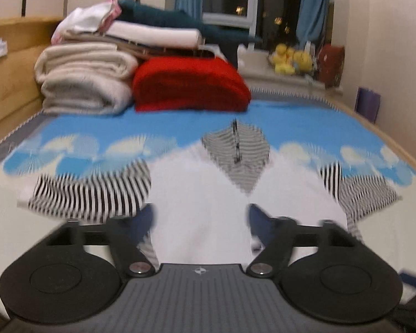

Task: Fold small clothes
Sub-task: 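Grasp the white cuff of a striped sleeve with the left tool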

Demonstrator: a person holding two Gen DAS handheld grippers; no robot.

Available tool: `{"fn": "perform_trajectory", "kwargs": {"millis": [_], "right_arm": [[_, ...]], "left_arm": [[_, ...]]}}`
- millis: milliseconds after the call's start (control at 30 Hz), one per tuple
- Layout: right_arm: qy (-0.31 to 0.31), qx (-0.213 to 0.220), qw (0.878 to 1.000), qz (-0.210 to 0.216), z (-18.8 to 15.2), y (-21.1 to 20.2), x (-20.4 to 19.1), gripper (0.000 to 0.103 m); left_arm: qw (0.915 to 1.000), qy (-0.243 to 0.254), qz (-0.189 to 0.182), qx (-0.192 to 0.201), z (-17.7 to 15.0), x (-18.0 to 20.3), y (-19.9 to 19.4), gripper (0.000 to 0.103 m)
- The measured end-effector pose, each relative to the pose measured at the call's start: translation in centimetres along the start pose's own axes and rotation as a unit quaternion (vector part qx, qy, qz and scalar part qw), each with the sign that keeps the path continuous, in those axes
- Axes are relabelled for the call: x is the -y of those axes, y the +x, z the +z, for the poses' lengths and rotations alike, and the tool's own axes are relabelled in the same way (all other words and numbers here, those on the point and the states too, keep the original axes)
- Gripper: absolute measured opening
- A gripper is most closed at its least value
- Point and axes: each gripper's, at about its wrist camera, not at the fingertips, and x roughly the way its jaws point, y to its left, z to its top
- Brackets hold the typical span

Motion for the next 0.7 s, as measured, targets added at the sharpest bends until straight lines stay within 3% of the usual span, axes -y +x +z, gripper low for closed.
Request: {"fn": "perform_trajectory", "kwargs": {"millis": [100,133,267,367,467,533,700], "right_arm": [[0.008,0.019,1.000,0.012,0.5,-0.3,0.3,0.048],[0.011,0.027,0.999,0.014,0.7,-0.5,0.4,0.045],[0.014,0.047,0.998,0.027,2.2,-1.1,0.7,0.044],[0.002,0.043,0.998,0.044,4.6,-1.0,0.6,0.045],[-0.006,0.054,0.997,0.048,8.1,-0.1,0.2,0.056],[-0.005,0.064,0.997,0.046,10.9,1.2,-0.2,0.060],[-0.034,0.105,0.991,0.071,17.8,5.4,-2.5,0.060]], "left_arm": [[0.9999,-0.001,-0.005,0.012,3.5,-3.0,2.5,0.043],[1.0000,-0.002,-0.003,0.007,4.2,-4.1,3.7,0.042],[0.9995,0.005,0.018,-0.025,6.1,-8.6,8.3,0.038],[0.9985,-0.007,0.043,-0.035,5.3,-12.1,11.0,0.038],[0.9924,-0.051,0.057,-0.096,4.3,-15.6,13.7,0.038],[0.9884,-0.094,0.046,-0.111,4.5,-17.5,14.8,0.038],[0.9852,-0.091,0.078,-0.123,5.2,-19.7,16.0,0.038]]}}
